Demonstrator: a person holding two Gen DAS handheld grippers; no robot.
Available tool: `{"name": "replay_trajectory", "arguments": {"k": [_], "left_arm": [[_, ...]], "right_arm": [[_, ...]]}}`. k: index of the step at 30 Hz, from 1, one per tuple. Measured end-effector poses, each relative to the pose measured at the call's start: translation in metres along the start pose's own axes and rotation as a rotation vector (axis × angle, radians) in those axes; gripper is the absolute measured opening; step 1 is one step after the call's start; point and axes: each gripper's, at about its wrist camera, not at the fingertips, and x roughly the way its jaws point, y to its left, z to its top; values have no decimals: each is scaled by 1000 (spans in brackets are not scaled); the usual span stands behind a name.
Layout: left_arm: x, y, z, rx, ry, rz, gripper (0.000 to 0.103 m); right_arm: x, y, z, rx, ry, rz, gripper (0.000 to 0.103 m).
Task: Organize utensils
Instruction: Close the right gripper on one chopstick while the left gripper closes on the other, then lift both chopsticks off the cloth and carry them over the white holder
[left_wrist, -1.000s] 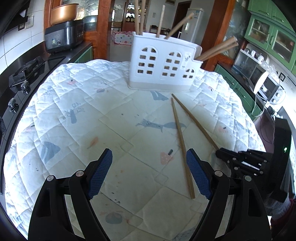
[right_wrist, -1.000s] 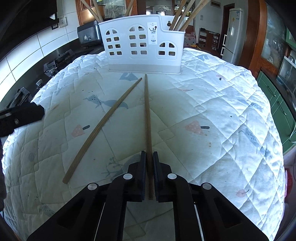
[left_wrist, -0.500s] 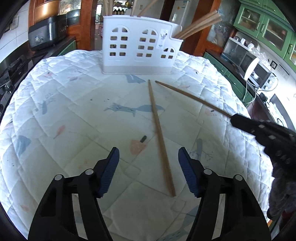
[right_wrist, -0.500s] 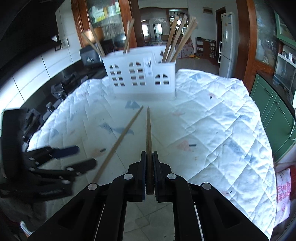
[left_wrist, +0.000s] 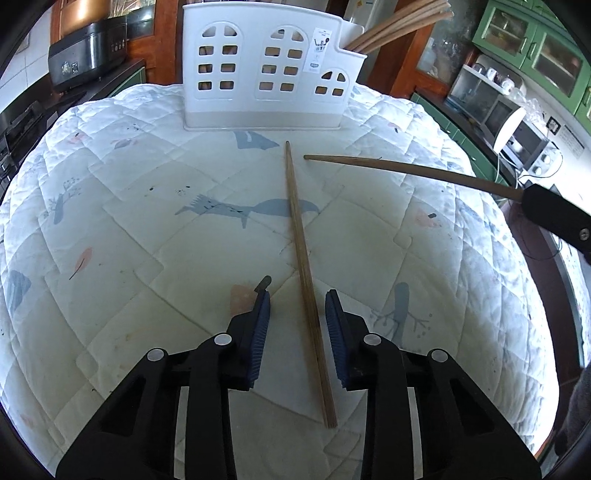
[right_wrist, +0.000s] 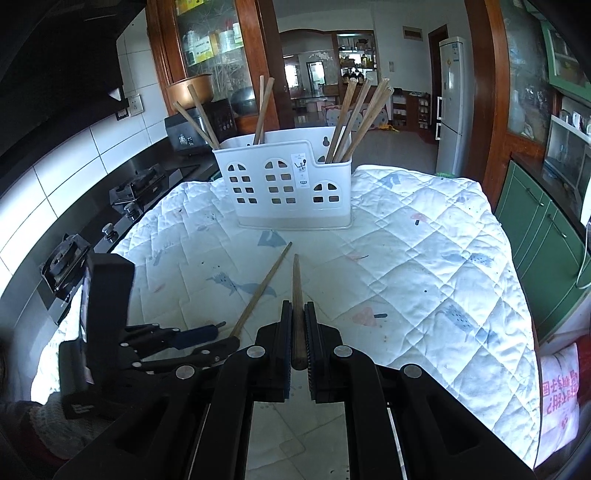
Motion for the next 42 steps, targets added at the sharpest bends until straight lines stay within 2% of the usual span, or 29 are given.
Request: {"name": "replay_trajectory", "arguments": {"k": [6, 10, 15, 22, 28, 37, 42], "left_arm": [[5, -4, 3, 29, -7, 50, 20], [5, -3, 5, 41, -7, 65, 6], [-7, 1, 7, 45, -19, 39, 5], [-49, 0, 18, 103, -102, 19, 5], [-70, 4, 32, 113, -139, -6, 5], [-96, 12, 63, 104, -183, -29, 5], [-111, 10, 86, 126, -225, -18, 5]], "right_arm": [[-4, -1, 3, 9, -12, -4, 7], [-7, 0, 6, 8, -20, -4, 7], [-14, -1, 10, 12, -33, -2, 7], [-24, 1, 25, -4, -51, 2, 7], [-31, 4, 39, -16, -57, 17, 7], [-47, 6, 80, -59, -64, 44, 7], [-54, 11, 103, -89, -80, 55, 7]]}}
